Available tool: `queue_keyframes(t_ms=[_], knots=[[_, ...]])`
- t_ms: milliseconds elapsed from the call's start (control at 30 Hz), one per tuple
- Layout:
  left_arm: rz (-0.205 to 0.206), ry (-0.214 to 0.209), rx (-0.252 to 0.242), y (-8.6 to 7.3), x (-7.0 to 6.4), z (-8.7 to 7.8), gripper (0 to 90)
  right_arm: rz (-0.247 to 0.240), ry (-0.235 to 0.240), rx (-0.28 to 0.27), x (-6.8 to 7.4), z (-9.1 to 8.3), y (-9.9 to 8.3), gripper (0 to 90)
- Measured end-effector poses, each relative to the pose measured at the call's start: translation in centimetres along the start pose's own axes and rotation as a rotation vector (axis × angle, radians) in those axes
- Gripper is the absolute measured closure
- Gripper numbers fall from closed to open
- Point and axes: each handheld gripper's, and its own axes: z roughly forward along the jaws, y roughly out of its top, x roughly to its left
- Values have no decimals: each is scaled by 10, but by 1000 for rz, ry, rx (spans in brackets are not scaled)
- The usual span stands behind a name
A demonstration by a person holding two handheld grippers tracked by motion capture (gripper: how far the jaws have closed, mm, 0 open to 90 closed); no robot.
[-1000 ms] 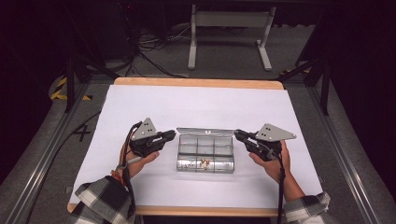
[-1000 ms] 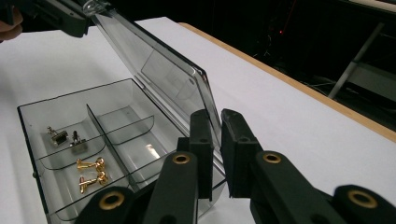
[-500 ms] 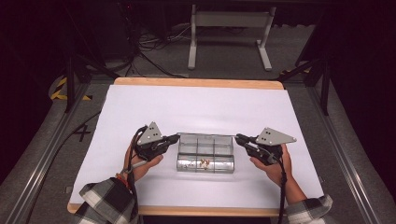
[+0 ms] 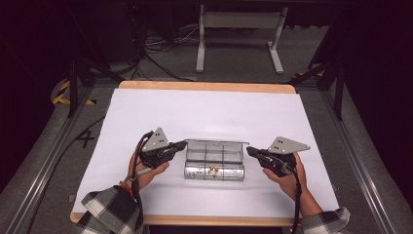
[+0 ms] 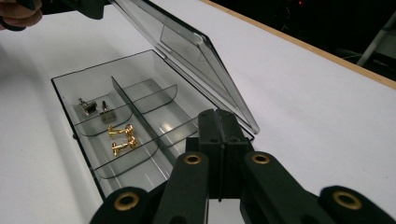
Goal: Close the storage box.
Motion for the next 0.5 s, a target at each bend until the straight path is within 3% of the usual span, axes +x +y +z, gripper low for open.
queue_keyframes(t_ms=[200, 500], knots=[[11, -8, 27, 0, -2, -2, 900, -9, 0, -3, 4, 0, 2, 900], [31, -21, 47, -1, -16, -5, 900, -26, 10, 7, 10, -2, 2, 900]])
